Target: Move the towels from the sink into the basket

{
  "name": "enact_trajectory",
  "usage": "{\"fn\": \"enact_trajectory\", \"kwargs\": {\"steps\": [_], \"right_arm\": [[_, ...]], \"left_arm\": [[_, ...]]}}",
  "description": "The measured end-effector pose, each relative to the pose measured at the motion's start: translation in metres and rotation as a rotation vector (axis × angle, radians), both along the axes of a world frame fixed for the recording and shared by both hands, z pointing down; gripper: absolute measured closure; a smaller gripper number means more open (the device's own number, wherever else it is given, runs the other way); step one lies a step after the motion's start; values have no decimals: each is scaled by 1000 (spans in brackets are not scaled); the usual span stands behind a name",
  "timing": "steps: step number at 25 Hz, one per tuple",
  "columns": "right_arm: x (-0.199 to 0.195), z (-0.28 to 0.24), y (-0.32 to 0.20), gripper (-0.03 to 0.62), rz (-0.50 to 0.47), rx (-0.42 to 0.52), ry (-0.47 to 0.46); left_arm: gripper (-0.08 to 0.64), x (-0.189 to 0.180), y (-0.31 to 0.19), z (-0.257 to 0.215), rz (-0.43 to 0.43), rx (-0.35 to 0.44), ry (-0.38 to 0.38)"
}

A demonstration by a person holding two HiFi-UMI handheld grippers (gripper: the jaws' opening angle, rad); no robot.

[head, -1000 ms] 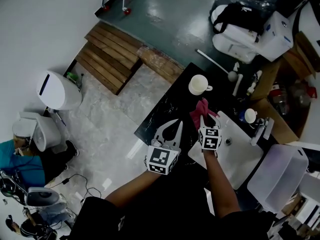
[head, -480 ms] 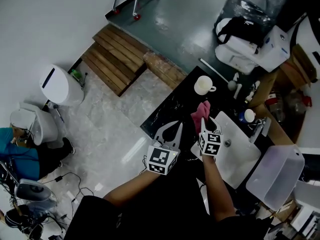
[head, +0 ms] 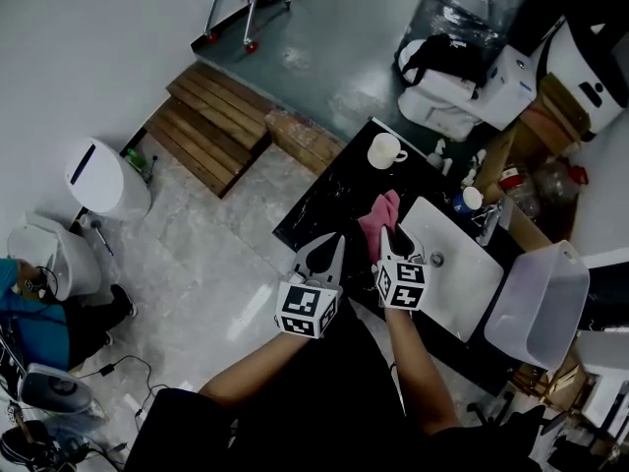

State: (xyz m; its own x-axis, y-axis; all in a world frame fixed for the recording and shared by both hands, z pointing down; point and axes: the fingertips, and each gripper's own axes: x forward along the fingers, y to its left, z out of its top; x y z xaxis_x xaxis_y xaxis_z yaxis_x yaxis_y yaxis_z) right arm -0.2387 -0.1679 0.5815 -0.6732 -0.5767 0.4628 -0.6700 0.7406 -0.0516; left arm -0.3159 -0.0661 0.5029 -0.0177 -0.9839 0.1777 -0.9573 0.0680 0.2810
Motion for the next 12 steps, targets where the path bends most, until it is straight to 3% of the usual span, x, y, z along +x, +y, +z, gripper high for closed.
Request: {"fn": "enact_trajectory", "kwargs": {"steps": [5,12], "right_arm": [[8,-19,53,494,2,12,-28],[29,-34,99,494,28,34,-38]], "left_arm": [[555,16,38,-13,18,41,-48],[555,35,72,-14,38,71,3]]}}
